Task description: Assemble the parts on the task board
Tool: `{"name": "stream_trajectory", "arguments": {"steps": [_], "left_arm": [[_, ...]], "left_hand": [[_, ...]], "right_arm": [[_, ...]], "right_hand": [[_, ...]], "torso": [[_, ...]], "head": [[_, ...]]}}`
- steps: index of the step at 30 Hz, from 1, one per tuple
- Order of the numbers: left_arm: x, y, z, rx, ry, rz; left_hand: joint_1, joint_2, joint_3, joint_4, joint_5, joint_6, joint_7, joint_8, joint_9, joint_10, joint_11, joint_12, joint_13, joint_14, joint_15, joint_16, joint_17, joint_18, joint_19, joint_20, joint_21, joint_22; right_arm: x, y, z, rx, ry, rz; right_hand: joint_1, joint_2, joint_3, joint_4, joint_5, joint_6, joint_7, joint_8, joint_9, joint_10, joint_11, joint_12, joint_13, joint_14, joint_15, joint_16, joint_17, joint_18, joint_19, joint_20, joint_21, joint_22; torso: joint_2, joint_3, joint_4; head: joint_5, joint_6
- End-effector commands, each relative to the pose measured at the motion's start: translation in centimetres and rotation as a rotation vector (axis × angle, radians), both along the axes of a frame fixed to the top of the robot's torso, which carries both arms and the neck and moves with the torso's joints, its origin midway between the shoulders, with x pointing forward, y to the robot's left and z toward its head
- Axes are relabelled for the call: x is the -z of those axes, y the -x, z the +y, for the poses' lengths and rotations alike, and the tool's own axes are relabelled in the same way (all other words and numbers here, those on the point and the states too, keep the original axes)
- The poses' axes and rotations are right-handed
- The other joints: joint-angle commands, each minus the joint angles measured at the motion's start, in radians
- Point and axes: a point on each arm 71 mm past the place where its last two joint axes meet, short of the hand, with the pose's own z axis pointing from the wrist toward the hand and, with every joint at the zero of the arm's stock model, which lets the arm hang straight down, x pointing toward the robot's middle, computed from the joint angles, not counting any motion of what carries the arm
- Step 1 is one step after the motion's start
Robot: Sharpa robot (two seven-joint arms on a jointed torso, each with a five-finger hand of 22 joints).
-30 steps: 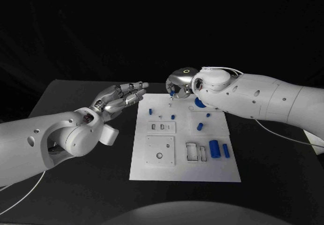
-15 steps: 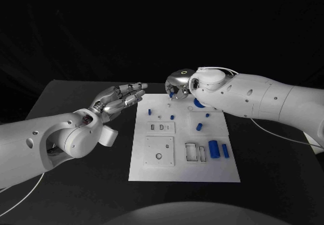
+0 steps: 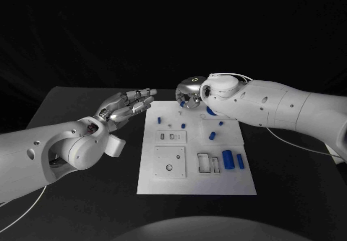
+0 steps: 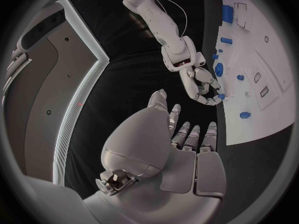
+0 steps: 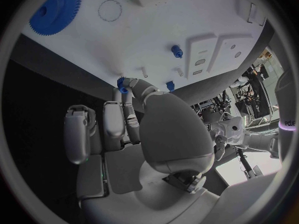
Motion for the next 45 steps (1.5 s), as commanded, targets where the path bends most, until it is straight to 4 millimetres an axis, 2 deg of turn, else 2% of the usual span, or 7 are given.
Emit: {"name": "stream_trajectory", "arguments": {"steps": [1,9,27,31,38,41,45], "left_arm": [[-0.1,0.0,-0.2,0.009,0.005,-0.010],[-0.1,0.0,-0.3,0.013,0.004,-0.006],[0.0,0.0,-0.2,0.013,-0.001,0.002],[0.0,0.0,-0.1,0.012,-0.003,0.004],[0.1,-0.1,-0.2,0.013,-0.008,0.011],[0.1,-0.1,-0.1,0.012,-0.010,0.012],[0.1,-0.2,0.1,0.007,-0.013,0.014]], "left_hand": [[0.013,0.001,0.008,0.000,0.006,0.003,0.000,0.006,0.000,0.004,0.003,0.004,0.002,-0.003,-0.003,-0.005,-0.001,-0.006,0.004,-0.002,0.004,-0.001],[0.015,0.002,0.009,0.000,0.007,0.006,0.002,0.008,0.000,0.006,0.005,0.007,0.002,-0.001,-0.002,-0.002,0.000,-0.007,0.005,-0.002,0.004,-0.001],[0.021,0.005,0.014,-0.001,0.010,0.012,0.006,0.012,0.001,0.011,0.010,0.013,0.003,0.003,0.004,0.006,0.002,-0.010,0.007,-0.002,0.006,0.000],[0.021,0.005,0.014,-0.002,0.010,0.013,0.006,0.012,0.001,0.011,0.010,0.014,0.003,0.004,0.005,0.006,0.002,-0.010,0.008,-0.002,0.006,0.000],[0.022,0.004,0.014,-0.002,0.010,0.011,0.007,0.012,0.001,0.011,0.011,0.013,0.003,0.004,0.005,0.006,0.002,-0.010,0.008,-0.001,0.006,0.000],[0.022,0.004,0.014,-0.002,0.010,0.010,0.007,0.012,0.001,0.010,0.011,0.012,0.003,0.003,0.005,0.006,0.002,-0.010,0.008,-0.001,0.006,0.000],[0.023,0.004,0.015,-0.002,0.010,0.009,0.007,0.011,0.001,0.010,0.011,0.011,0.003,0.003,0.005,0.006,0.002,-0.010,0.008,-0.001,0.006,0.000]], "right_arm": [[0.4,0.1,0.0,0.001,0.021,0.022],[0.8,0.0,-0.1,0.016,0.023,0.021],[2.3,0.1,0.2,0.023,0.001,-0.013],[2.4,0.2,0.2,0.022,0.000,-0.013],[2.5,0.3,-0.1,0.024,-0.002,-0.013],[2.4,0.4,-0.4,0.022,-0.014,-0.028],[1.8,0.7,-1.0,0.014,-0.046,-0.065]], "right_hand": [[0.004,0.001,0.008,0.000,-0.006,-0.011,0.000,-0.007,-0.002,0.002,-0.008,-0.007,0.001,-0.010,0.000,-0.009,-0.005,0.015,-0.011,0.001,-0.006,0.103],[0.002,-0.002,0.013,0.000,-0.010,-0.015,-0.001,-0.021,-0.009,-0.010,-0.007,-0.022,-0.004,-0.020,0.001,-0.017,-0.016,0.016,-0.019,0.003,-0.013,0.097],[-0.007,-0.002,0.018,0.006,-0.010,-0.022,-0.006,-0.048,-0.025,-0.028,-0.002,-0.037,-0.004,-0.021,0.005,-0.016,-0.015,0.017,-0.022,0.006,-0.017,0.097],[-0.009,-0.009,0.027,0.006,-0.027,-0.043,-0.011,-0.081,-0.049,-0.050,0.003,-0.058,-0.009,-0.028,0.009,-0.023,-0.024,0.019,-0.030,0.009,-0.024,0.091],[-0.007,-0.040,0.025,0.003,-0.162,-0.159,-0.066,-0.222,-0.157,-0.219,0.036,-0.179,-0.056,-0.105,0.039,-0.083,-0.117,0.038,-0.103,0.035,-0.083,0.036],[0.002,-0.043,0.002,-0.002,-0.179,-0.189,-0.080,-0.244,-0.190,-0.269,0.042,-0.202,-0.065,-0.132,0.044,-0.102,-0.147,0.044,-0.130,0.042,-0.107,0.017],[0.017,-0.038,-0.025,-0.007,-0.184,-0.234,-0.096,-0.245,-0.236,-0.313,0.046,-0.212,-0.071,-0.162,0.049,-0.123,-0.180,0.052,-0.159,0.048,-0.136,-0.003]], "torso": [[0.000,-0.0004,0.0007],[0.000,0.0002,0.0019],[0.001,0.0029,0.0050],[0.001,0.0019,0.0020],[0.000,0.0023,0.0019],[-0.001,0.0033,0.0024],[-0.003,0.0012,-0.0007]], "head": [[-0.003,0.001],[-0.010,0.003],[-0.001,-0.003],[0.002,-0.006],[0.002,-0.005],[0.003,-0.003],[0.006,-0.002]]}}
